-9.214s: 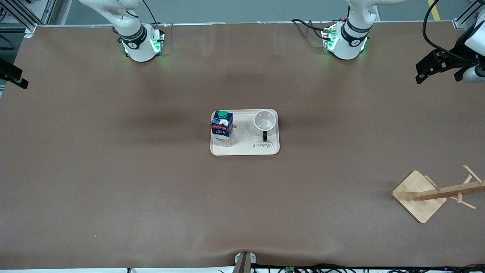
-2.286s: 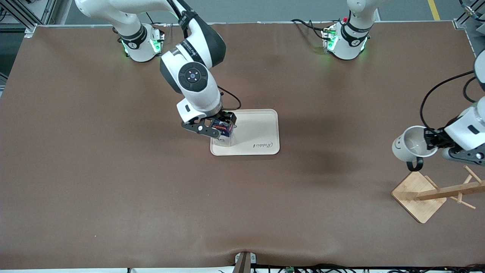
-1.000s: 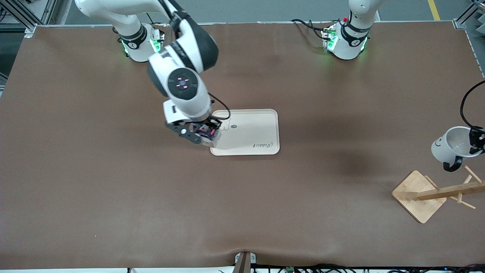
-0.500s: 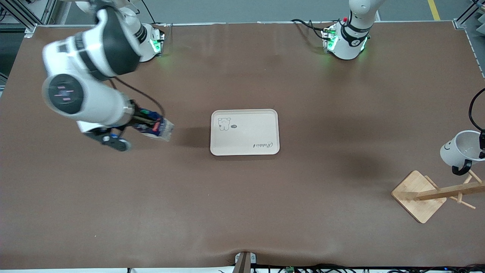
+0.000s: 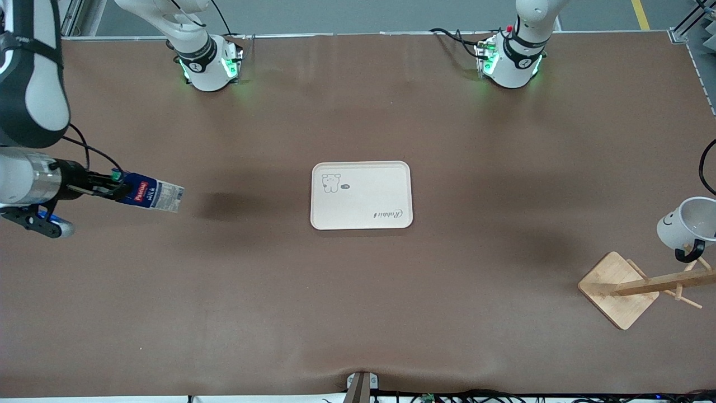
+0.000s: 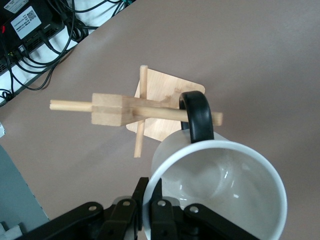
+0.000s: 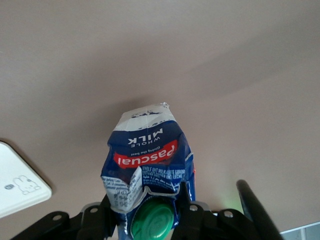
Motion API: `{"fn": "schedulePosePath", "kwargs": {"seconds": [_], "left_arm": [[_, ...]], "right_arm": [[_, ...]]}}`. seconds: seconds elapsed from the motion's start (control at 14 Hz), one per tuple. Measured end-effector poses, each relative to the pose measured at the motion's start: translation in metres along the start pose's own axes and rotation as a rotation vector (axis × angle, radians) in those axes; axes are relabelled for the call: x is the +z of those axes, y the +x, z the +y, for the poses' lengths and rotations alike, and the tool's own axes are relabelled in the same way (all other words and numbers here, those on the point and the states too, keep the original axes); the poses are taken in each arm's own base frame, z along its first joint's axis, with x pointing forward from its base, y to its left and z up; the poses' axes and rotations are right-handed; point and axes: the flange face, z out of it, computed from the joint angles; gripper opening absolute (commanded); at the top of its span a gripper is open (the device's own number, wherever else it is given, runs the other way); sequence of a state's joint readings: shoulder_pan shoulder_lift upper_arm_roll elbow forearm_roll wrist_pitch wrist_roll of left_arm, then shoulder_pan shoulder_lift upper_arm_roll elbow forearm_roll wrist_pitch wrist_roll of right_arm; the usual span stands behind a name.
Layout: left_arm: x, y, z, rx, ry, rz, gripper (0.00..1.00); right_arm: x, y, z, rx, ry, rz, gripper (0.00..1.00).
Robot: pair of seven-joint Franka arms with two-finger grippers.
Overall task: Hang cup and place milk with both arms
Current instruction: 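Carry the milk away from the tray while the left gripper hangs the mug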
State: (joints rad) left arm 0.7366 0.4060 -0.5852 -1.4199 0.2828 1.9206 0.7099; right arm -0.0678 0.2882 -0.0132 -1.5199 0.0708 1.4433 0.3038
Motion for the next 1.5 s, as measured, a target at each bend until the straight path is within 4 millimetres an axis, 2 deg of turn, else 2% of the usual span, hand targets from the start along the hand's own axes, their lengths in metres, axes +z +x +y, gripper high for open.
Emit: {"fn": "schedulePosePath", "kwargs": {"seconds": [0.14,0.21,0.29,0.36,0.71,0.86,0.93,1.0,1.07,1.14,1.29,1.5], "left_arm": [[0.003,-0.001,-0.004,-0.001,0.001,0.008,0.00],[0.005,-0.001,-0.005,-0.003,0.000,0.010,0.32],[0.007,-0.001,-0.006,-0.004,-0.001,0.012,0.83],[0.008,-0.001,-0.007,-0.005,-0.003,0.013,1.00],[0.001,0.004,-0.006,-0.077,-0.049,0.070,1.00],[-0.006,0.005,-0.003,-0.127,-0.056,0.064,1.00],[-0.010,0.006,0.000,-0.157,-0.061,0.056,1.00],[-0.014,0.006,0.004,-0.190,-0.066,0.047,1.00],[-0.020,0.007,0.007,-0.226,-0.066,0.040,1.00],[-0.027,0.007,0.010,-0.261,-0.062,0.034,1.00],[-0.045,0.009,0.021,-0.322,-0.059,0.019,1.00],[-0.070,0.016,0.046,-0.417,-0.062,-0.015,1.00]], "right_arm": [[0.015,0.006,0.018,0.009,-0.028,-0.015,0.00],[0.024,0.007,0.023,0.011,-0.048,0.002,0.00],[0.035,0.007,0.025,0.007,-0.055,0.030,0.00],[0.049,0.006,0.029,-0.010,-0.052,0.059,0.00],[0.131,-0.004,0.083,-0.053,-0.026,0.077,0.00],[0.151,-0.010,0.088,-0.054,-0.025,0.070,0.00],[0.151,-0.013,0.087,-0.057,-0.025,0.081,0.00],[0.152,-0.017,0.086,-0.060,-0.025,0.090,0.22],[0.153,-0.020,0.087,-0.063,-0.026,0.097,0.52],[0.154,-0.022,0.087,-0.068,-0.027,0.102,0.57],[0.154,-0.023,0.086,-0.081,-0.029,0.102,0.99],[0.157,-0.024,0.084,-0.094,-0.031,0.098,1.00]]}}
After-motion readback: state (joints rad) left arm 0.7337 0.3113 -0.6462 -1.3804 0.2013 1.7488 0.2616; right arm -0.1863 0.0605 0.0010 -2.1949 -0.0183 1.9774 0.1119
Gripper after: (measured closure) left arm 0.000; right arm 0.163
